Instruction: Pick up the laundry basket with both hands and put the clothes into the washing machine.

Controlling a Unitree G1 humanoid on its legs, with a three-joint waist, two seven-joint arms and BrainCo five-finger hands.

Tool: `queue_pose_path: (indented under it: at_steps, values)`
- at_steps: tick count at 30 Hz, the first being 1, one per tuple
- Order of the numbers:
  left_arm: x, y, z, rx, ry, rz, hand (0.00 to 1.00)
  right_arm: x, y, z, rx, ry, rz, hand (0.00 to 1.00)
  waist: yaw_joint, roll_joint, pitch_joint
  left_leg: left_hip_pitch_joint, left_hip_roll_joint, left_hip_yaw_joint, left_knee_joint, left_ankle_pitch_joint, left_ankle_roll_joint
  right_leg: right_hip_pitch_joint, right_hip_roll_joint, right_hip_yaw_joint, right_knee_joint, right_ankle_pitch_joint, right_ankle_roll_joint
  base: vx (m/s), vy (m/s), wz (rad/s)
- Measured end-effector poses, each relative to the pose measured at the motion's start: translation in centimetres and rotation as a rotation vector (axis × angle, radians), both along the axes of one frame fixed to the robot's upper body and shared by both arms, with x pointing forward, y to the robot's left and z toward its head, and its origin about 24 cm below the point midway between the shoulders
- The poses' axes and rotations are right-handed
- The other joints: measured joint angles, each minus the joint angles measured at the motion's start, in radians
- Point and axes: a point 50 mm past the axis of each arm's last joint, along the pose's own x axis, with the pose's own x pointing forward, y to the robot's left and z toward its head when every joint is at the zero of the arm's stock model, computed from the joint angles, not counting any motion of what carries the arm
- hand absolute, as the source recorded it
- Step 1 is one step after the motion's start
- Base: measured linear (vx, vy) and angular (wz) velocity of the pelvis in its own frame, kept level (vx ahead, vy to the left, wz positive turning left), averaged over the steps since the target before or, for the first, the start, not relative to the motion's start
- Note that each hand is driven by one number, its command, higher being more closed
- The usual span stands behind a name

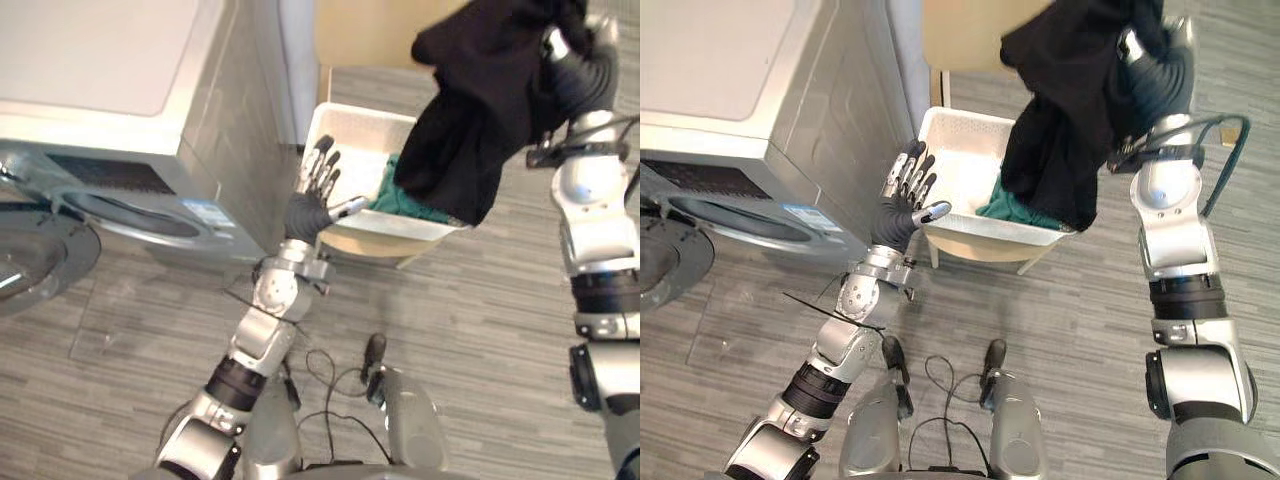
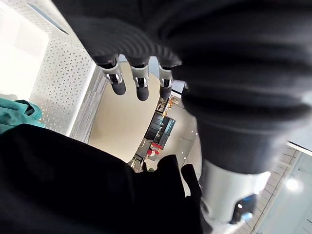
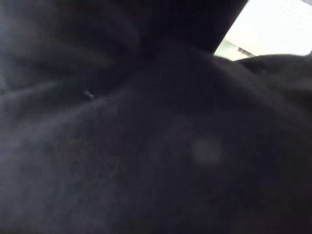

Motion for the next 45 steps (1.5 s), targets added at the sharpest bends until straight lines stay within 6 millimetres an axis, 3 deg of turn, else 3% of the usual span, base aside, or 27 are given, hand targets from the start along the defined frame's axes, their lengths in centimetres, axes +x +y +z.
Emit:
queue_pose_path:
  at_steps: [3,6,11,17,21,27,31,37,38,45]
  values:
    - [0.6,0.0,-0.8,0.037,0.036,0.019,0.00,-0.2,1.1,-1.1,0.006,0.035,0.077,1.00,-0.008,0.001,-0.038,0.013,-0.002,0.020,-0.017,-0.004,-0.005,0.003,0.005,0.016,-0.024,0.002,0.011,0.01,-0.012,-0.13]
    - [2.0,-0.8,-0.8,0.096,0.061,0.032,0.00,-0.5,1.9,-0.7,-0.002,0.025,0.133,1.00,-0.018,0.000,-0.045,0.044,-0.005,0.024,-0.041,-0.003,-0.006,0.032,0.009,0.026,-0.053,0.009,0.016,0.01,-0.021,-0.06]
    - [3.9,-3.4,-0.2,0.308,0.039,-0.006,0.00,-0.9,3.2,-0.3,0.042,0.008,0.245,1.00,-0.031,0.001,-0.108,0.087,-0.025,0.026,-0.092,0.006,-0.003,0.062,0.010,0.037,-0.088,0.034,0.010,0.08,-0.009,-0.07]
    - [4.1,-6.2,0.6,0.609,-0.114,-0.061,0.00,-1.4,4.1,1.8,0.080,-0.066,0.338,1.00,-0.042,0.002,-0.134,0.118,-0.041,0.023,-0.113,0.007,0.000,0.090,0.003,0.040,-0.105,0.037,0.014,0.09,0.000,0.00]
    - [4.5,-6.7,0.7,0.744,-0.179,-0.017,0.00,-2.0,4.9,3.3,0.102,-0.121,0.407,1.00,-0.045,0.002,-0.134,0.132,-0.045,0.024,-0.127,0.008,0.000,0.098,0.002,0.041,-0.107,0.037,0.014,0.03,-0.005,0.00]
    - [4.3,-7.8,1.4,0.845,-0.284,-0.007,0.00,-2.0,6.5,3.0,0.118,-0.095,0.547,1.00,-0.047,0.004,-0.136,0.141,-0.051,0.024,-0.130,0.007,0.000,0.107,-0.002,0.041,-0.115,0.038,0.015,0.00,0.000,0.00]
    - [3.9,-8.3,1.0,0.881,-0.310,-0.049,0.00,-1.8,7.2,2.6,0.146,-0.070,0.612,1.00,-0.048,0.011,-0.172,0.140,-0.052,0.024,-0.131,0.007,-0.001,0.107,-0.001,0.041,-0.123,0.039,0.017,0.04,-0.014,-0.02]
    - [4.0,-8.1,0.8,0.810,-0.251,-0.090,0.00,-1.7,8.3,1.9,0.134,-0.028,0.669,1.00,-0.049,0.011,-0.183,0.143,-0.052,0.024,-0.131,0.007,-0.001,0.109,-0.001,0.042,-0.124,0.039,0.017,0.01,-0.006,-0.01]
    - [4.0,-8.0,0.8,0.751,-0.209,-0.108,1.00,-1.6,8.8,1.6,0.125,-0.011,0.684,1.00,-0.049,0.011,-0.183,0.143,-0.052,0.024,-0.131,0.007,-0.001,0.110,-0.001,0.042,-0.124,0.040,0.018,0.00,0.000,0.00]
    - [4.6,-6.9,1.0,0.568,-0.093,-0.087,1.00,-1.5,9.5,1.2,0.146,-0.004,0.708,1.00,-0.052,0.011,-0.183,0.143,-0.053,0.024,-0.131,0.007,-0.001,0.114,-0.001,0.044,-0.136,0.044,0.023,0.00,-0.002,0.00]
